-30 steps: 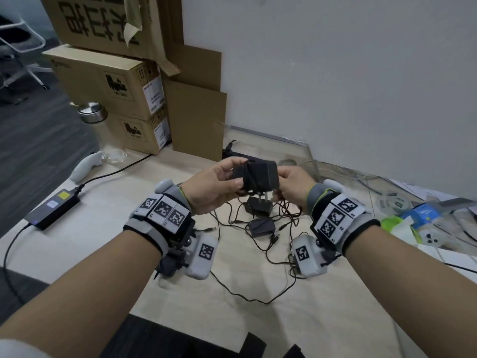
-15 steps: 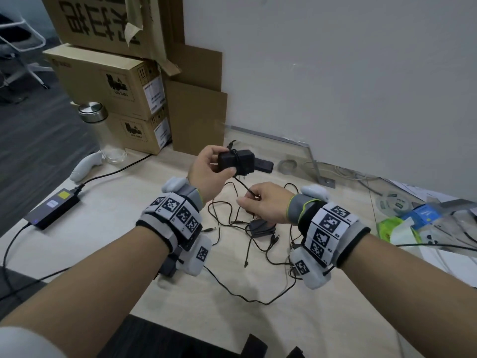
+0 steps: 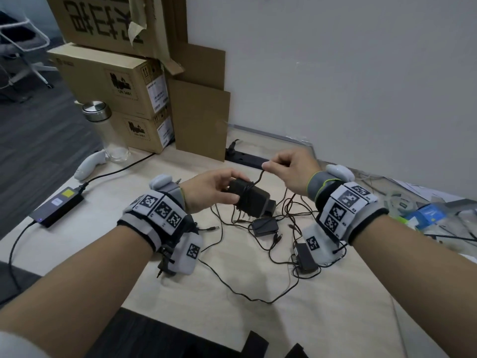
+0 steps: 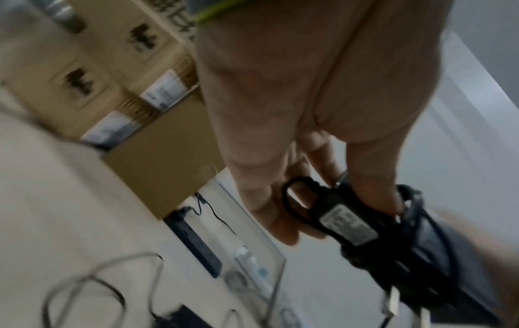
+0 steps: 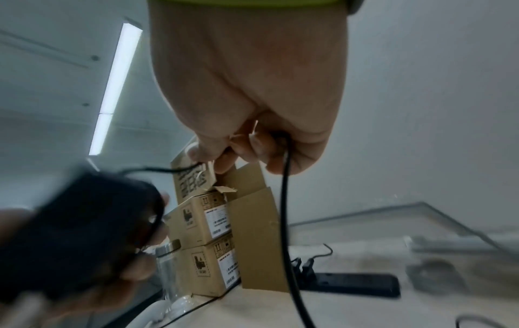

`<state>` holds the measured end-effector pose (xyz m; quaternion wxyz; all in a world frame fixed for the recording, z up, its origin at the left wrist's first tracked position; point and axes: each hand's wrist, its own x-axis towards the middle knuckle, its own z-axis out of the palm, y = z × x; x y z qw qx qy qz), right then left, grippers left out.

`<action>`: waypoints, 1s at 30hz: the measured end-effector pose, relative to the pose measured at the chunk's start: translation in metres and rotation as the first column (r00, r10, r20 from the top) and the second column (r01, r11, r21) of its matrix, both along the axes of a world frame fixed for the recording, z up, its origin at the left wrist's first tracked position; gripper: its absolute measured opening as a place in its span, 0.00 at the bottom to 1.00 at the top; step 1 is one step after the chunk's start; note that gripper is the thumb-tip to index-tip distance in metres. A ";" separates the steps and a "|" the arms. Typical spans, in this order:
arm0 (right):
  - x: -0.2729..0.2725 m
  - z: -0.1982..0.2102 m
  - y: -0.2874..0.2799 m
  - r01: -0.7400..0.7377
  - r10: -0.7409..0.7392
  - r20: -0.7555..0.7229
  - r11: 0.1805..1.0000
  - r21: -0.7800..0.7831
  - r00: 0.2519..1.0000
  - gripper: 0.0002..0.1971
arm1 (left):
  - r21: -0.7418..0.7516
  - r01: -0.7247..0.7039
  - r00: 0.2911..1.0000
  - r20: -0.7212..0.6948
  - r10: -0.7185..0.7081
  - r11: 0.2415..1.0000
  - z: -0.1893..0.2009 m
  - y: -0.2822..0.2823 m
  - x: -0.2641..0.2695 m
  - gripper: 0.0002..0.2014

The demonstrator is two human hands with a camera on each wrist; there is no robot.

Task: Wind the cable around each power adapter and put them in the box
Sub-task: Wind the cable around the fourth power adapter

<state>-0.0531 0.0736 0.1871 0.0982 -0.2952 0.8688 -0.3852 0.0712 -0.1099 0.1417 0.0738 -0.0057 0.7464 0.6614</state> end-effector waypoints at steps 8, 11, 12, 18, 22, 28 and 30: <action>0.024 -0.034 -0.004 0.013 0.018 0.302 0.995 -0.098 0.953 0.16 | 0.725 -0.089 0.990 -0.011 0.140 0.683 0.001 0.015 -0.002 0.31; 0.038 -0.049 -0.006 -0.093 0.101 0.364 0.995 -0.039 0.926 0.16 | 0.683 -0.295 0.920 0.013 0.392 0.669 0.004 0.023 -0.008 0.19; 0.042 -0.052 -0.007 -0.144 0.127 0.372 0.990 0.016 0.920 0.15 | 0.642 -0.363 0.886 0.014 0.463 0.676 0.005 0.024 -0.009 0.16; 0.041 -0.039 -0.008 -0.327 0.275 0.215 0.907 0.265 0.937 0.14 | 0.227 -0.601 0.771 -0.089 0.630 0.767 -0.002 0.007 -0.008 0.17; 0.033 -0.017 -0.008 -0.324 0.303 0.115 0.874 0.363 0.946 0.12 | -0.054 -0.615 0.782 -0.163 0.601 0.786 -0.007 -0.005 -0.006 0.19; 0.016 0.008 -0.009 -0.285 0.328 -0.030 0.859 0.424 0.944 0.11 | -0.400 -0.404 0.914 -0.137 0.382 0.823 -0.010 -0.013 -0.003 0.23; 0.008 0.009 -0.008 -0.249 0.285 -0.045 0.895 0.371 0.958 0.10 | -0.391 -0.298 0.954 -0.077 0.291 0.871 -0.010 -0.015 0.001 0.23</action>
